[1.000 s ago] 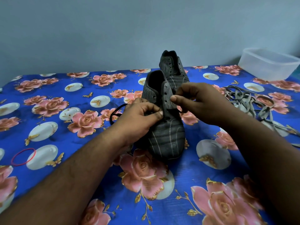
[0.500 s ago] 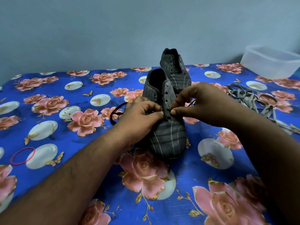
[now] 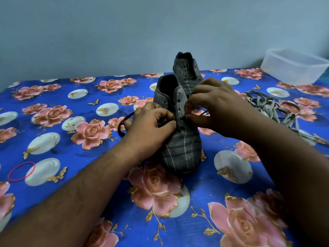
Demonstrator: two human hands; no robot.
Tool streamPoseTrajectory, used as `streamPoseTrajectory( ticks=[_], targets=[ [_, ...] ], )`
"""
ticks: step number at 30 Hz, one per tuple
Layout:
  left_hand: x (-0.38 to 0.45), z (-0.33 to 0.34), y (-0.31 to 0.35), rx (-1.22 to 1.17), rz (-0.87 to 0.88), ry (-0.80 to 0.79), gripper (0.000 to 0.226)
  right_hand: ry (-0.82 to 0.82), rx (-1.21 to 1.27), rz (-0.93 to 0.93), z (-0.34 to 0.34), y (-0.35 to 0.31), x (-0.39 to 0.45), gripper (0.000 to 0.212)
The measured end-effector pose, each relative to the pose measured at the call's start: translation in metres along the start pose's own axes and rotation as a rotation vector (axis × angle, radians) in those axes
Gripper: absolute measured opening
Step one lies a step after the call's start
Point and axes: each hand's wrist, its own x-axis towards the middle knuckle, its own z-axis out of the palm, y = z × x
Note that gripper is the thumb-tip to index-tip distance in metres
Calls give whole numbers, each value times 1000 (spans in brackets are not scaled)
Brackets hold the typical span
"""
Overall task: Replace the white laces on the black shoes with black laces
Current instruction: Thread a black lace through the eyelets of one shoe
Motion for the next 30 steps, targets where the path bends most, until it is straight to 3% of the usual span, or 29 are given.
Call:
streamPoseTrajectory(
  ticks=[4, 7, 9, 12, 14, 16, 20, 23, 30],
  targets=[
    [0, 0, 0, -57, -1, 9, 8, -11, 215, 32, 4, 3, -2, 38],
    [0, 3, -4, -113, -6, 19, 29, -19, 206, 51, 5, 5, -1, 48],
    [0, 5, -6, -113, 4, 24, 36, 13, 173, 27, 6, 4, 0, 39],
    [2, -1, -9, -145, 57, -15, 19, 67, 260, 32, 8, 4, -1, 7],
    [3, -9, -10, -351, 111, -75, 6, 27, 400, 101, 9, 6, -3, 5],
    [5, -20, -16, -462, 116, -77, 12, -53, 570, 202, 11, 7, -3, 10],
    [10, -36, -38, -254, 126, -200, 9, -115, 754, 327, 19, 10, -5, 18],
    [12, -40, -48, -156, 135, -272, 23, -108, 801, 340, 19, 12, -6, 22],
    [9, -44, -43, -93, 201, -247, 21, 44, 896, 326, 15, 12, -6, 35]
  ],
)
